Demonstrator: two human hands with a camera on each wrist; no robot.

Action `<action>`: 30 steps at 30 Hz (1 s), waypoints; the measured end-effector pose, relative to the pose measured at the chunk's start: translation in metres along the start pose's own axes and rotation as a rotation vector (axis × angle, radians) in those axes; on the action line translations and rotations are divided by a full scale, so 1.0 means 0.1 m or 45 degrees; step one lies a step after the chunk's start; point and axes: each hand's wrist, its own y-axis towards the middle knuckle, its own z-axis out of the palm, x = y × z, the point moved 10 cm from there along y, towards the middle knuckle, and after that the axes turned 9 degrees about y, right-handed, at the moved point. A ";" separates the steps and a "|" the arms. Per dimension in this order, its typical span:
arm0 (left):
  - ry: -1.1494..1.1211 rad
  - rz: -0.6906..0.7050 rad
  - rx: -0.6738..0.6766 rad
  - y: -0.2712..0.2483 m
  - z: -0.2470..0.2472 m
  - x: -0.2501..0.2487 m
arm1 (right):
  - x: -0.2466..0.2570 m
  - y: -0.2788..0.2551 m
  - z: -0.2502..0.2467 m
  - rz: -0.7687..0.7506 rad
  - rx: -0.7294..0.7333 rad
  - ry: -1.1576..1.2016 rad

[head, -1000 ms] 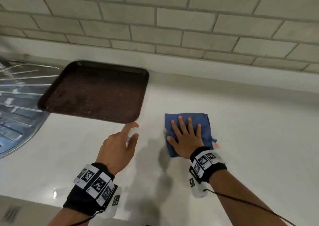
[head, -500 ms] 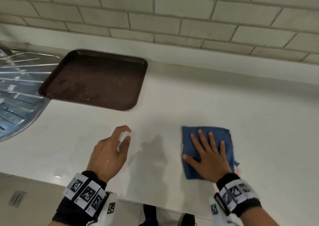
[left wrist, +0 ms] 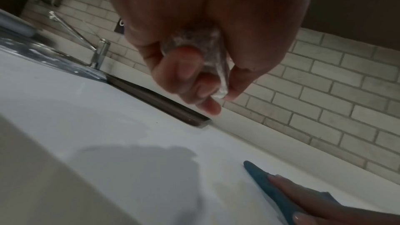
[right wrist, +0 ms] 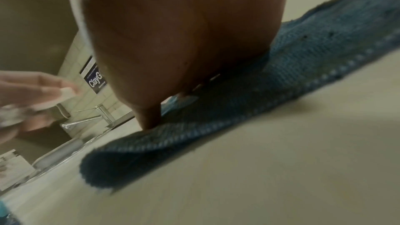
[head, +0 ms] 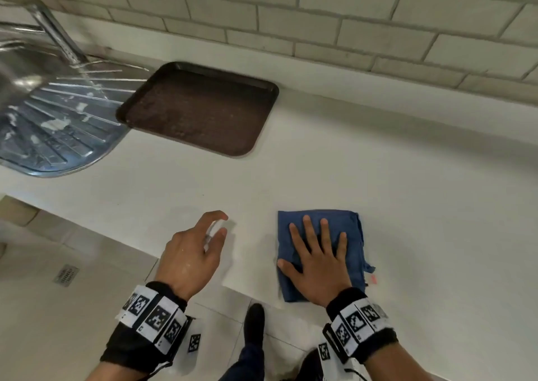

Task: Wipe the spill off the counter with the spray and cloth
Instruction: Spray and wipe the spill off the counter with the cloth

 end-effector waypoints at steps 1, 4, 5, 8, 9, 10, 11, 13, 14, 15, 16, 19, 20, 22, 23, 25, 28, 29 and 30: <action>-0.004 -0.021 -0.030 -0.06 -0.04 0.04 | 0.03 0.07 -0.02 -0.019 0.018 -0.019; -0.045 -0.090 -0.052 -0.18 -0.08 0.25 | 0.17 0.41 -0.10 -0.040 0.043 -0.053; -0.067 -0.118 -0.045 -0.21 -0.07 0.32 | 0.26 0.52 -0.11 -0.037 0.055 -0.053; -0.124 -0.165 -0.093 -0.29 -0.14 0.49 | 0.72 0.71 -0.01 -0.089 0.076 -0.063; -0.140 -0.185 -0.118 -0.30 -0.18 0.53 | 0.92 0.67 0.06 -0.139 0.094 -0.084; -0.154 -0.197 -0.142 -0.29 -0.23 0.57 | 1.11 0.59 0.15 -0.201 0.107 -0.106; -0.164 -0.205 -0.158 -0.28 -0.27 0.61 | 1.28 0.48 0.24 -0.267 0.120 -0.125; -0.176 -0.214 -0.167 -0.22 -0.32 0.66 | 1.44 0.22 0.38 -0.377 0.108 -0.138; -0.179 -0.213 -0.168 -0.20 -0.34 0.66 | 1.41 0.10 0.40 -0.404 0.077 -0.136; -0.184 -0.213 -0.171 -0.19 -0.35 0.67 | 1.31 0.00 0.37 -0.407 0.042 -0.133; -0.190 -0.209 -0.175 -0.17 -0.35 0.67 | 1.15 -0.07 0.34 -0.393 -0.003 -0.133; -0.188 -0.169 -0.140 -0.13 -0.30 0.61 | 0.44 -0.16 0.15 -0.239 -0.075 -0.125; -0.182 -0.158 -0.115 -0.10 -0.26 0.57 | 0.23 -0.14 0.06 -0.166 -0.101 -0.112; -0.178 -0.147 -0.076 -0.09 -0.18 0.49 | -0.02 -0.03 -0.01 -0.029 -0.095 -0.092; -0.177 -0.140 -0.067 -0.09 -0.15 0.44 | -0.02 0.04 0.00 0.024 -0.080 -0.074; -0.173 -0.124 -0.056 -0.09 -0.11 0.31 | 0.15 0.15 0.07 0.064 -0.092 -0.039; -0.156 -0.087 -0.029 -0.08 -0.03 0.03 | 0.44 0.05 0.17 -0.041 -0.092 -0.033; -0.145 -0.064 -0.018 -0.09 0.00 -0.08 | 0.47 -0.08 0.20 -0.097 -0.111 -0.038; -0.134 -0.032 -0.004 -0.10 0.04 -0.20 | 0.45 -0.26 0.21 -0.138 -0.140 -0.036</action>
